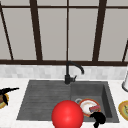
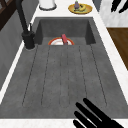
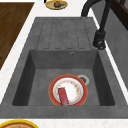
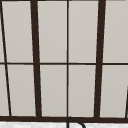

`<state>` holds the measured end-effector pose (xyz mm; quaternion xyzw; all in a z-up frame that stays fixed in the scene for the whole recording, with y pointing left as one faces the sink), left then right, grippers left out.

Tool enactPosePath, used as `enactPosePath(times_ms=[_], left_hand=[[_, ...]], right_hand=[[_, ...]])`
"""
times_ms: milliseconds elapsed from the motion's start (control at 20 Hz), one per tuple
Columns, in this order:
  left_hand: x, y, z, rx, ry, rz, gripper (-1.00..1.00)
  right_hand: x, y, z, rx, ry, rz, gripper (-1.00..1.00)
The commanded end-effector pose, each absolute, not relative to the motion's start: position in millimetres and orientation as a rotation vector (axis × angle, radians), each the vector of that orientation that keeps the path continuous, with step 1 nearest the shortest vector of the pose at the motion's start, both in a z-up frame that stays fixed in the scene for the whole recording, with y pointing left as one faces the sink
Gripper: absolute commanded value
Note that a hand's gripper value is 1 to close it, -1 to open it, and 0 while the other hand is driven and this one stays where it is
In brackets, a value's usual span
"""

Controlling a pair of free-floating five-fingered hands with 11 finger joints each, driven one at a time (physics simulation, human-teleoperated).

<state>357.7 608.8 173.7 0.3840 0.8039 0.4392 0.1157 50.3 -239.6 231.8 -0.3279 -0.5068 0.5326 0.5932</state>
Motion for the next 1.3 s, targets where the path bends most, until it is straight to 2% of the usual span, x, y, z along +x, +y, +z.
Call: enactPosePath(times_ms=[0, 750, 1250], left_hand=[[350, 587, 174, 1.074, 2.362, 1.34, -1.0], [339, 521, 168, 1.065, 2.374, 1.349, -1.0], [322, 495, 158, 0.953, 2.442, 1.37, -1.0]], right_hand=[[50, -240, 232, -0.762, -1.178, 1.238, 0.0], [50, -240, 232, -0.762, -1.178, 1.238, 0.0], [50, -240, 232, -0.762, -1.178, 1.238, 0.0]])
